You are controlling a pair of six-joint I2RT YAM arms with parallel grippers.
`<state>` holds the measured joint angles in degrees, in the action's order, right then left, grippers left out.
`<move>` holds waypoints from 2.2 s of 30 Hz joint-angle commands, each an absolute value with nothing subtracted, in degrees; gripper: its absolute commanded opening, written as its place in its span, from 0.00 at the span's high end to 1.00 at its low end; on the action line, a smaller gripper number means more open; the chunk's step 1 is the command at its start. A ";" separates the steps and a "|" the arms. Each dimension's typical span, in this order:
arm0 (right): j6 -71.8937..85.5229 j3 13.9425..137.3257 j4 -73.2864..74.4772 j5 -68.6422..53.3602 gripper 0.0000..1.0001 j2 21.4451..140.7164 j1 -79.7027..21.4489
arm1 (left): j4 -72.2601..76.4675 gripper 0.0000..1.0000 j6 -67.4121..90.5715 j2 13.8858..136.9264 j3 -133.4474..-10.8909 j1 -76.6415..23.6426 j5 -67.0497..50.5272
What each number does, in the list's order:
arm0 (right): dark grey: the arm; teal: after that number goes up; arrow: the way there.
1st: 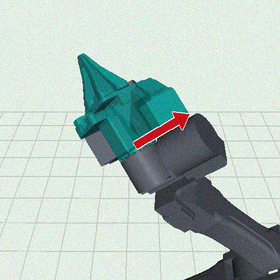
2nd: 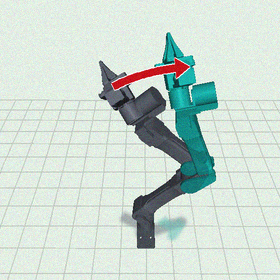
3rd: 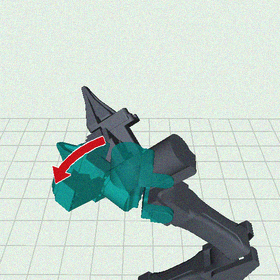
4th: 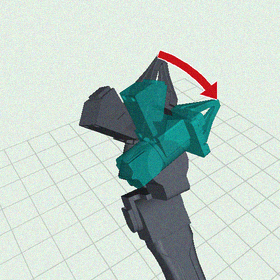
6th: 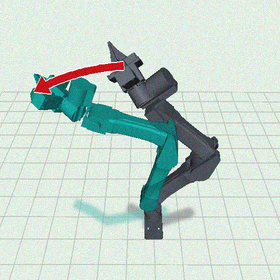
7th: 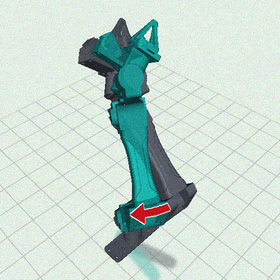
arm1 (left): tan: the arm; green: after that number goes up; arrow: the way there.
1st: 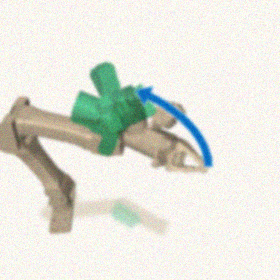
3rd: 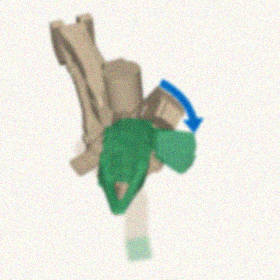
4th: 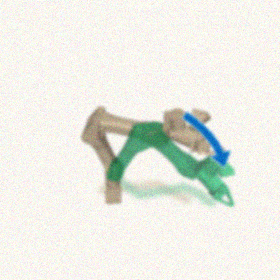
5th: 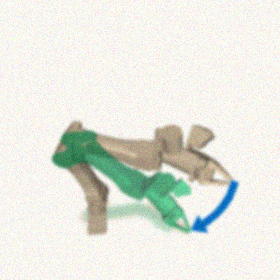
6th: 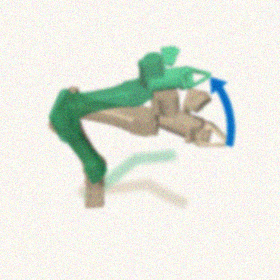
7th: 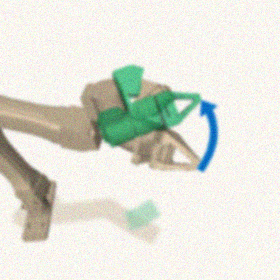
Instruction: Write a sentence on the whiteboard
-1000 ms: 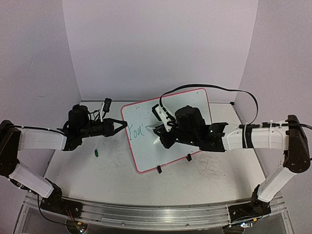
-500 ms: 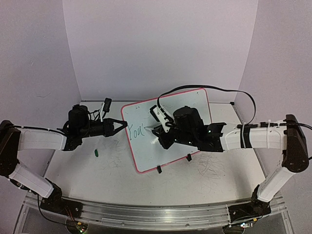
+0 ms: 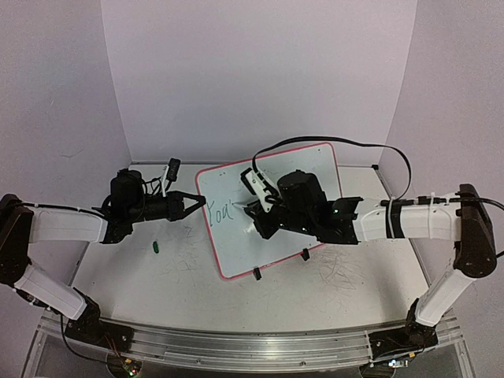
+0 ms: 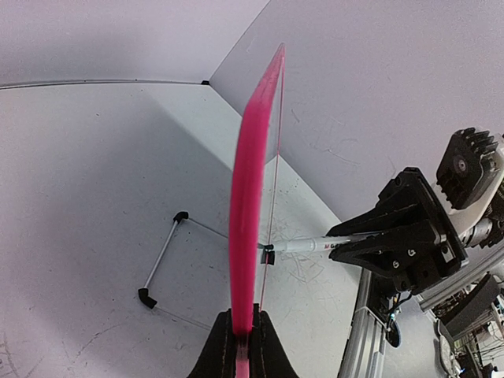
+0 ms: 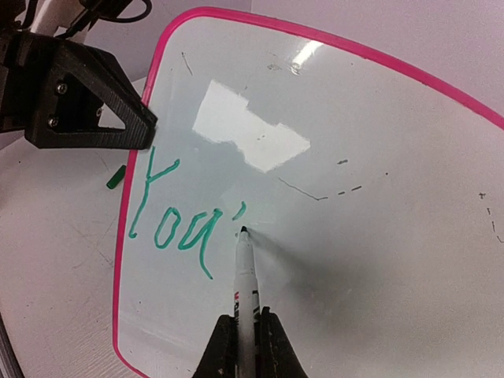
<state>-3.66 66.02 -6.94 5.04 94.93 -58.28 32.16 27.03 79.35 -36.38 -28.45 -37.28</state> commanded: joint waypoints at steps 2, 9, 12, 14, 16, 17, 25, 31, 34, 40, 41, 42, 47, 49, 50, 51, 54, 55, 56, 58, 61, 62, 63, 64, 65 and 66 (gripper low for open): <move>-3.47 66.91 -8.39 6.60 1.00 95.75 -58.59 | 31.27 1.00 25.80 78.26 -37.84 -28.55 -37.13; -3.25 66.62 -7.67 7.12 1.00 95.66 -58.62 | 31.26 1.00 25.84 78.49 -38.11 -28.50 -37.21; -3.25 66.83 -7.65 7.12 1.00 95.75 -58.61 | 31.29 1.00 25.92 78.49 -38.06 -28.48 -37.22; -3.36 67.17 -7.65 7.12 1.00 95.96 -58.64 | 31.20 1.00 25.93 78.49 -38.06 -28.51 -37.18; -3.35 67.36 -7.65 7.11 1.00 96.06 -58.62 | 31.24 1.00 25.93 78.40 -38.06 -28.51 -37.18; -3.37 67.44 -7.65 7.12 1.00 96.12 -58.65 | 31.27 1.00 25.93 78.40 -38.10 -28.49 -37.19; -3.28 67.50 -7.66 7.18 1.00 96.33 -58.62 | 31.24 1.00 25.76 78.36 -37.96 -28.49 -37.18; -2.96 66.82 -7.47 6.63 1.00 96.41 -58.63 | 31.22 1.00 25.62 78.27 -37.97 -28.48 -37.14; -2.59 66.16 -7.48 6.08 1.00 96.37 -58.67 | 31.16 1.00 25.58 78.27 -37.97 -28.48 -37.16; -1.93 64.62 -7.47 6.06 1.00 95.67 -58.89 | 31.16 1.00 25.58 78.23 -37.88 -28.51 -37.09; -1.80 64.32 -7.47 6.03 1.00 95.53 -58.97 | 31.17 1.00 25.58 78.25 -37.88 -28.52 -37.09; -1.69 63.98 -7.47 6.00 1.00 95.38 -59.02 | 31.19 1.00 25.58 78.26 -37.88 -28.50 -37.11; -0.63 62.13 -7.47 5.74 1.00 94.67 -59.57 | 31.16 1.00 25.58 78.21 -37.96 -28.49 -37.03; -0.44 61.58 -7.48 5.69 1.00 94.58 -59.85 | 31.13 1.00 25.58 78.24 -37.95 -28.51 -37.11; -0.44 61.41 -7.51 5.58 1.00 94.62 -59.93 | 31.14 1.00 25.58 78.22 -37.93 -28.53 -37.13; -0.44 61.36 -7.48 5.62 1.00 94.65 -59.93 | 31.19 1.00 25.58 78.22 -37.98 -28.53 -37.16; -0.44 62.07 -7.58 6.45 1.00 94.83 -59.94 | 31.15 1.00 25.66 78.31 -38.02 -28.54 -37.24; -0.44 62.52 -7.71 6.82 1.00 94.87 -59.93 | 31.16 1.00 25.72 78.25 -38.04 -28.47 -37.20; -0.44 62.95 -7.85 7.29 1.00 94.91 -59.92 | 31.17 1.00 25.75 78.16 -38.06 -28.47 -37.25; -0.44 63.91 -8.28 8.30 1.00 95.08 -59.90 | 31.17 1.00 25.76 77.82 -37.90 -28.52 -37.09; -0.44 65.20 -9.12 9.30 1.00 95.52 -59.70 | 31.17 1.00 25.84 77.49 -37.76 -28.50 -37.00; -0.44 65.59 -9.29 9.62 1.00 95.72 -59.59 | 31.11 1.00 25.84 77.44 -37.72 -28.49 -37.03; -0.44 65.92 -9.37 9.91 1.00 95.89 -59.46 | 31.07 1.00 25.84 77.40 -37.70 -28.48 -37.09; -0.44 66.20 -9.42 10.18 1.00 96.05 -59.28 | 31.08 1.00 25.82 77.35 -37.67 -28.48 -37.12; -0.44 66.45 -9.49 10.43 1.00 96.13 -59.13 | 31.06 1.00 25.77 77.34 -37.61 -28.48 -37.11; -0.44 66.66 -9.54 10.64 1.00 96.16 -59.01 | 31.11 1.00 25.75 77.32 -37.60 -28.48 -37.13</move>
<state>-1.23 63.53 -7.35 6.66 95.46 -60.08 31.42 27.03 79.33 -36.38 -28.45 -36.84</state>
